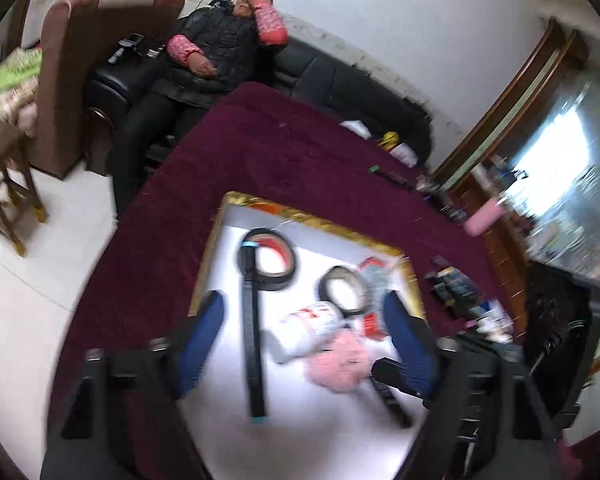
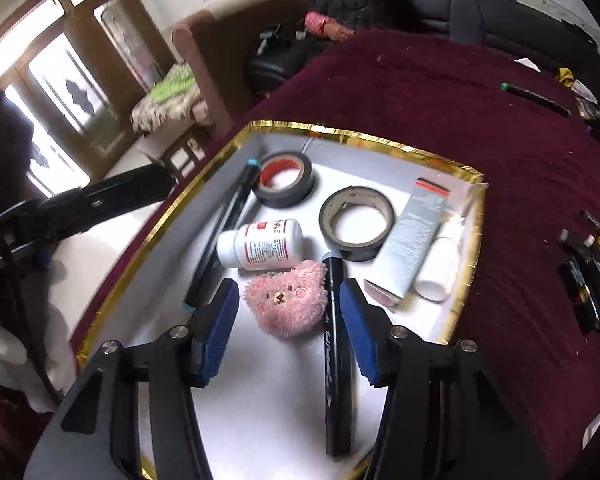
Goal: Organize objects
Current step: 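Move the right tool to the marker pile and grasp a black marker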
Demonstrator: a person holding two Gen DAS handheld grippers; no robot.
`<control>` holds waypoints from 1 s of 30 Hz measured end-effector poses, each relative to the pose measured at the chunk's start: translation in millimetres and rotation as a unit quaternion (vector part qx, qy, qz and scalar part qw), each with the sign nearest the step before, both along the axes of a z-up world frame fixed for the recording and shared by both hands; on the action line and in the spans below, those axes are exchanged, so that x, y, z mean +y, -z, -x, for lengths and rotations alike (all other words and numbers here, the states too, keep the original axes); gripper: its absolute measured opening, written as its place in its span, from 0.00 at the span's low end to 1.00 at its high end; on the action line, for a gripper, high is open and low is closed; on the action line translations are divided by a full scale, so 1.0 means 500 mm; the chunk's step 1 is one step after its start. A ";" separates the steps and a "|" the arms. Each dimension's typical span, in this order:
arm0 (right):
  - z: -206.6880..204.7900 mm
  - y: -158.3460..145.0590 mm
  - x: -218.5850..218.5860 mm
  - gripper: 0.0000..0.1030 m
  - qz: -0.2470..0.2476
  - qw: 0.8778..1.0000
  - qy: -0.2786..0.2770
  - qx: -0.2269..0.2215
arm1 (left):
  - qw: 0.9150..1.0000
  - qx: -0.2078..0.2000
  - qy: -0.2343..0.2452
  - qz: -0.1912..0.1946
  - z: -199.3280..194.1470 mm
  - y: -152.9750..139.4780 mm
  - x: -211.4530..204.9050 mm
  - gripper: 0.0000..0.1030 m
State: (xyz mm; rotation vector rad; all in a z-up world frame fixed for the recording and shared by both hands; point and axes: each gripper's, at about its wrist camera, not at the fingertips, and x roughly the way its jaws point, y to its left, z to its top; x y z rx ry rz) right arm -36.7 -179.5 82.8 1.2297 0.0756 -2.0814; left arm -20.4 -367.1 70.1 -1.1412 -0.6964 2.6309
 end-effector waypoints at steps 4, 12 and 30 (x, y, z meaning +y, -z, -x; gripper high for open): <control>-0.030 -0.044 0.056 0.51 0.028 0.999 0.026 0.032 | 0.992 0.047 0.008 -0.119 -0.037 -0.013 -0.005 0.99; -0.103 -0.100 0.292 0.69 0.048 0.986 0.120 0.109 | 0.945 0.080 0.118 -0.295 -0.081 -0.007 0.126 0.98; 0.137 0.011 0.540 0.69 0.126 0.964 0.220 -0.076 | 0.986 -0.005 0.152 -0.064 -0.110 0.023 0.368 0.98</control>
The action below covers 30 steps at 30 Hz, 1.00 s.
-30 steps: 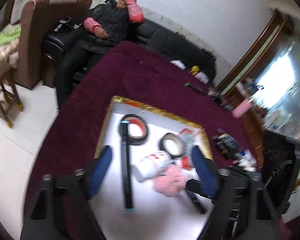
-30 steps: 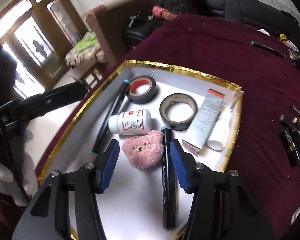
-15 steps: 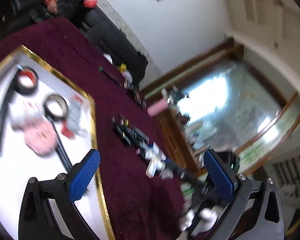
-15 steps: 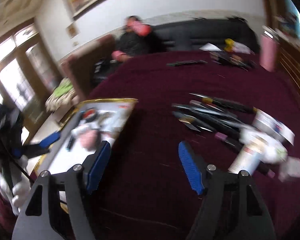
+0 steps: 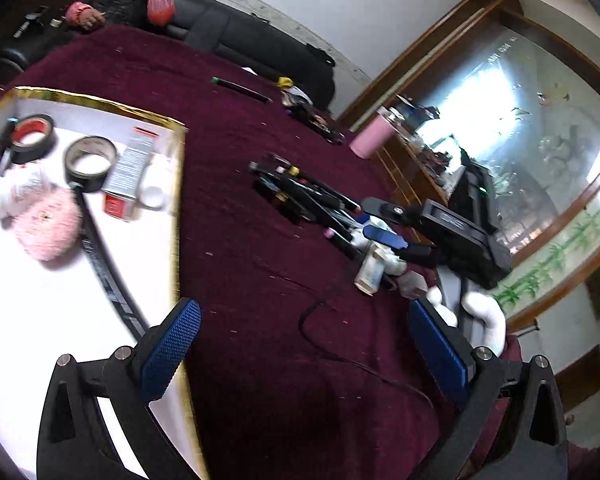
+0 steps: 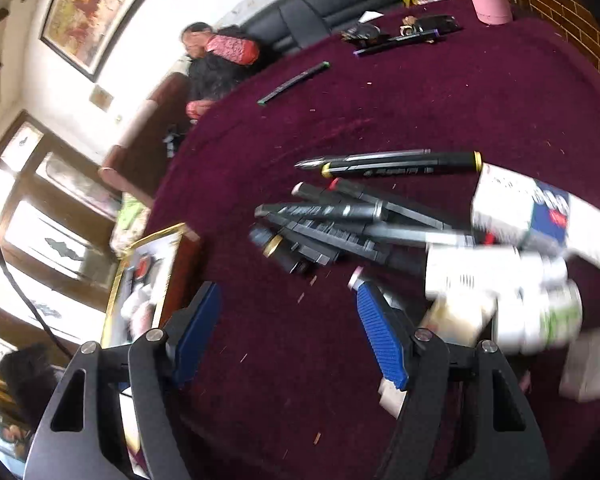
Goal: Organize objects
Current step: 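Move the right tool to the marker pile and grasp a black marker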
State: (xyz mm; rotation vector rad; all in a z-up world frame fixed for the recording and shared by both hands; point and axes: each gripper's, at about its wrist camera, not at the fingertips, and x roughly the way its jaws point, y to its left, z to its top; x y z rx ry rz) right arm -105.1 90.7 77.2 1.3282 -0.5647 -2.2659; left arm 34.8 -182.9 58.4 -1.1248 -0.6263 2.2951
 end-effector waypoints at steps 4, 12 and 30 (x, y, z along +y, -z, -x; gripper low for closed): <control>0.061 0.024 -0.019 0.68 -0.035 0.999 0.009 -0.010 | 1.000 -0.003 -0.021 0.004 -0.002 -0.001 -0.032 0.98; 0.041 0.086 -0.049 0.70 0.037 0.993 -0.072 -0.088 | 0.999 -0.014 -0.033 0.004 0.015 0.019 -0.034 0.98; -0.024 0.060 -0.101 0.32 -0.193 0.979 -0.055 0.027 | 0.997 0.004 -0.056 0.046 0.021 0.002 -0.009 0.98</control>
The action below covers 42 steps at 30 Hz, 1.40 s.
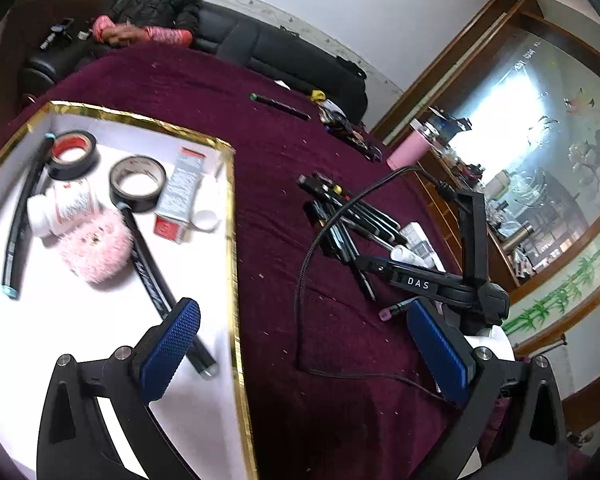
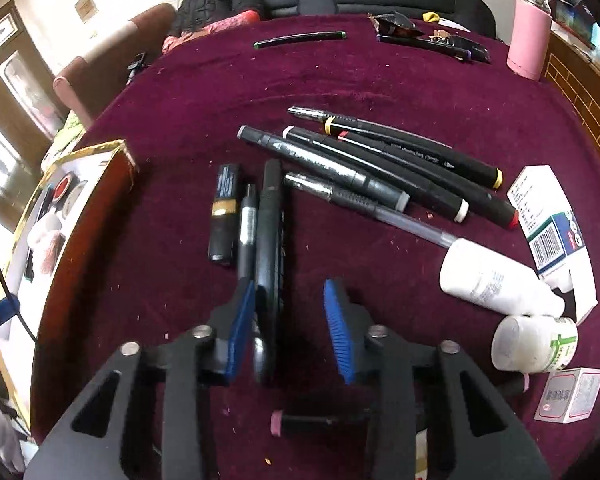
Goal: Organize objects
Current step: 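Move the right tool to the marker pile and grasp a black marker, then grasp a gold-banded black marker with the left tool while right holds its marker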
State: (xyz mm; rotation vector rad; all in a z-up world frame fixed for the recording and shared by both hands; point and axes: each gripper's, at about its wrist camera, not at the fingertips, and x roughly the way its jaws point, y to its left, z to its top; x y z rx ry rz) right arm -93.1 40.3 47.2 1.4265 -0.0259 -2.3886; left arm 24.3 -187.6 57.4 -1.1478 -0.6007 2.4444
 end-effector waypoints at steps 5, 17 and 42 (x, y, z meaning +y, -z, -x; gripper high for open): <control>0.030 0.006 -0.018 0.32 -0.011 1.000 0.005 -0.008 | 1.000 0.005 -0.017 0.001 0.001 0.002 -0.025 0.98; 0.030 0.000 -0.010 0.12 -0.012 0.999 -0.005 -0.038 | 0.999 0.021 -0.027 0.030 0.005 -0.018 -0.039 0.98; -0.153 0.019 0.202 0.12 0.143 0.988 0.030 -0.045 | 0.963 -0.034 0.070 0.257 0.306 0.082 0.278 0.29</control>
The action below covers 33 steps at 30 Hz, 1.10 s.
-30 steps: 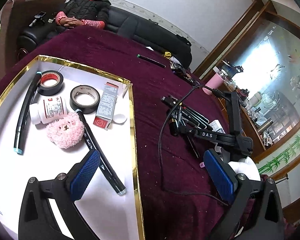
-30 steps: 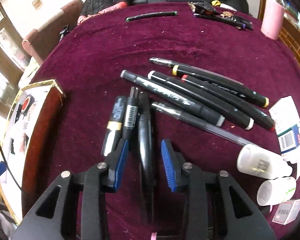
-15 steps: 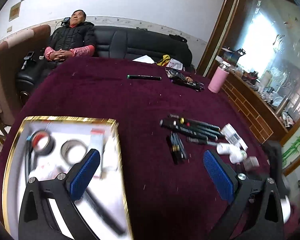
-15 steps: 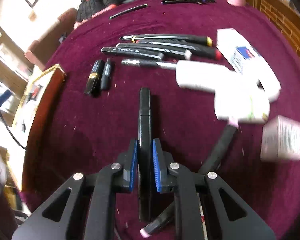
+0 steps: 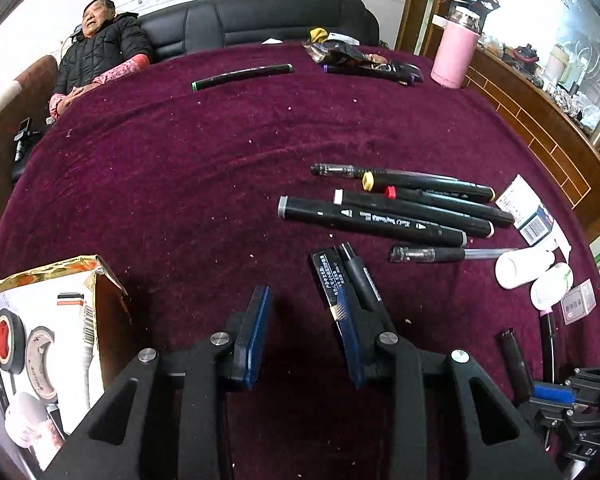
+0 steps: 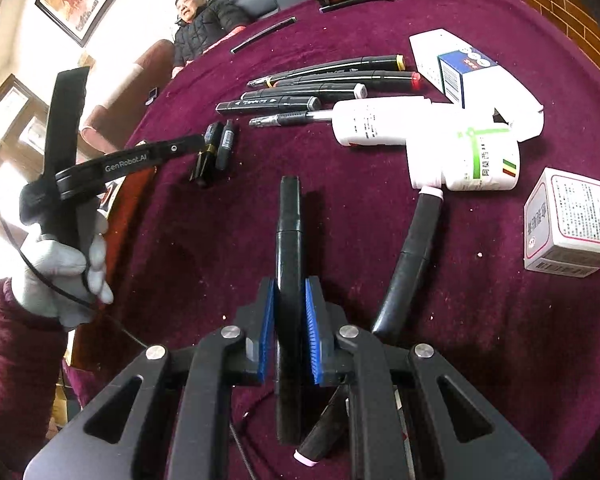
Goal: Organize objects
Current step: 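Grasp a gold-banded black marker with the left tool while right holds its marker, then carry both markers into the white tray and open both tools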
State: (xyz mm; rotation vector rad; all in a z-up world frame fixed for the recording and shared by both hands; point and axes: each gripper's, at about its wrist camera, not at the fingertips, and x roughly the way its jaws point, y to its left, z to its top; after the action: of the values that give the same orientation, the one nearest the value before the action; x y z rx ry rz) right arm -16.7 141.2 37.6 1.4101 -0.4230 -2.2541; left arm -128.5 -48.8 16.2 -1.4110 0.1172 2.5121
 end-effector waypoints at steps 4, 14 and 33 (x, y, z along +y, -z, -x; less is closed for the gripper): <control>0.003 0.003 0.004 0.11 0.009 1.000 -0.001 0.000 | 0.999 0.008 0.011 -0.030 -0.001 -0.013 0.000 0.29; 0.012 0.009 0.013 0.11 0.024 1.000 -0.005 -0.002 | 1.000 -0.005 0.018 -0.002 -0.003 0.020 0.013 0.29; 0.025 -0.021 -0.048 0.12 -0.062 0.998 -0.002 0.010 | 0.998 0.041 0.021 -0.046 -0.056 -0.023 -0.023 0.14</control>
State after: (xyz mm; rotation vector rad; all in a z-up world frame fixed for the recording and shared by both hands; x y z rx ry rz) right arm -29.4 117.0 48.0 1.4464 -0.2784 -2.3246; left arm -100.5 -60.5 27.9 -1.2571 0.0452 2.5079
